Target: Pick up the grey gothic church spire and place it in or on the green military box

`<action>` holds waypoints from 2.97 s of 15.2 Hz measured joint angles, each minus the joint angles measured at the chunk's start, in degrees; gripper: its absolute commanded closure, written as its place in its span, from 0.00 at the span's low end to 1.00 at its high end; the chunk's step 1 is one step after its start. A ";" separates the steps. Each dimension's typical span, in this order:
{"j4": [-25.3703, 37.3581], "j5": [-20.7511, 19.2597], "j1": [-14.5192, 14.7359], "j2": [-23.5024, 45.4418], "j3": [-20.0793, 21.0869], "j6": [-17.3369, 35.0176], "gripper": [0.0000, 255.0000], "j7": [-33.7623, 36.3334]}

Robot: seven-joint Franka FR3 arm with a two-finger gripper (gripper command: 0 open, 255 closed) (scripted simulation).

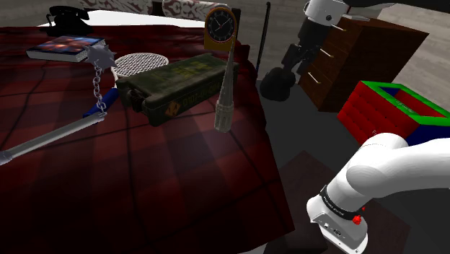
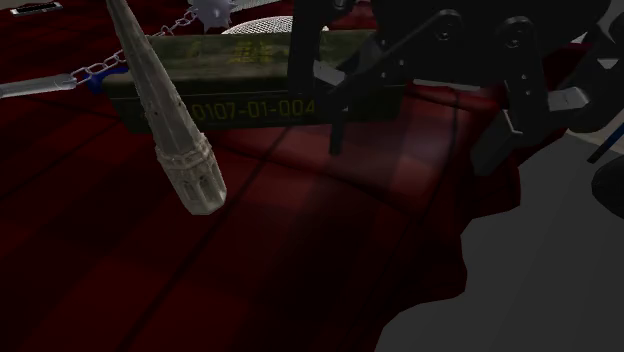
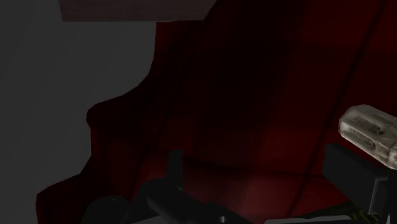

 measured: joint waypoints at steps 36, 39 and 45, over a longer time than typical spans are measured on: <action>-14.65 1.22 1.25 2.99 33.61 41.37 1.00 22.73; -14.66 1.22 1.25 3.01 33.62 41.36 1.00 22.74; -14.36 1.18 1.21 3.00 33.51 41.04 1.00 22.65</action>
